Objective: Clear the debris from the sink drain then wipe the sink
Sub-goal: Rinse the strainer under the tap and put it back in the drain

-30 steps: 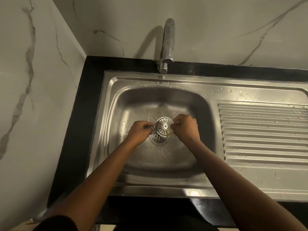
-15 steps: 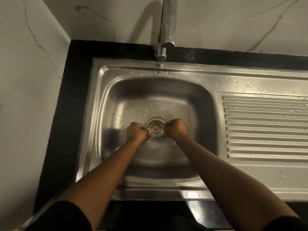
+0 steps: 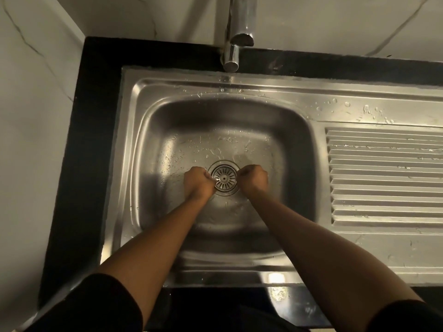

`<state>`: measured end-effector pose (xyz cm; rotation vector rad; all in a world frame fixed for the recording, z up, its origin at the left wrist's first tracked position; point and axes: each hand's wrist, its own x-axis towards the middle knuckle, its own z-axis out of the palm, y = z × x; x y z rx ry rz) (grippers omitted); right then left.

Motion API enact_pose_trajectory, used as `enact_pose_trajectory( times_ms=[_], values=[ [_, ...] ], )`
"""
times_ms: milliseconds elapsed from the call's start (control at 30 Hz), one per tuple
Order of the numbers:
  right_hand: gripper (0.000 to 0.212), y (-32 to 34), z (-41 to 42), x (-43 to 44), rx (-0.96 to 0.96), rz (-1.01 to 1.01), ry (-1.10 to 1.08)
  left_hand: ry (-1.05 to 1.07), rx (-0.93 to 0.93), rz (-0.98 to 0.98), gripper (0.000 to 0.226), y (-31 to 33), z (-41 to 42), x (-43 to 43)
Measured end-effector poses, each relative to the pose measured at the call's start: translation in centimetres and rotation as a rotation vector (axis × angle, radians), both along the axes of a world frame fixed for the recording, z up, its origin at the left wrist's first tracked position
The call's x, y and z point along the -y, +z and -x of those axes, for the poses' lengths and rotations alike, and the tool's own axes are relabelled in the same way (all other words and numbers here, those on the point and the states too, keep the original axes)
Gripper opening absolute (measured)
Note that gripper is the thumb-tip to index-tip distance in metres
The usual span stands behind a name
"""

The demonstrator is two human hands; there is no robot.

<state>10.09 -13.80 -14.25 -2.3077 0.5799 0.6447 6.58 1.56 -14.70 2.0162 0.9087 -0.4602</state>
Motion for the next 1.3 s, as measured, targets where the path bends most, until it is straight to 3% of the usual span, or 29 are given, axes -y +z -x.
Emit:
enact_pose_trajectory(
  times_ms=[200,500,667,833,900,1000,1100,1233,1300],
  values=[
    [0.025,0.5,0.1,0.2,-0.004,-0.016,0.012,-0.087,0.053,-0.027,0.003,0.8,0.3,0.0],
    [0.019,6.9,1.7,1.1,0.074,-0.196,0.119,-0.145,0.166,0.021,0.009,5.6,2.2,-0.6],
    [0.015,12.5,2.9,1.8,0.178,-0.284,0.176,-0.137,0.309,0.092,0.009,10.0,3.5,-0.7],
    [0.019,15.5,5.4,2.3,0.363,-0.192,0.249,-0.184,0.437,0.146,0.007,12.5,4.2,-0.5],
    [0.027,15.6,6.4,2.3,0.329,-0.140,0.326,-0.269,0.391,0.135,0.007,12.4,4.5,-0.4],
    [0.050,15.2,7.5,2.8,0.032,-0.055,0.516,-0.447,0.063,0.151,0.041,11.7,4.9,0.2],
    [0.053,15.3,8.1,4.0,0.076,-0.078,0.475,-0.466,0.012,0.179,0.048,11.5,5.2,1.1],
    [0.040,16.6,8.7,6.4,0.232,-0.203,0.265,-0.408,0.222,0.170,0.011,13.9,5.3,3.5],
    [0.031,17.4,9.1,8.2,0.272,-0.295,0.110,-0.402,0.292,0.185,0.013,15.3,5.3,5.6]
  ],
)
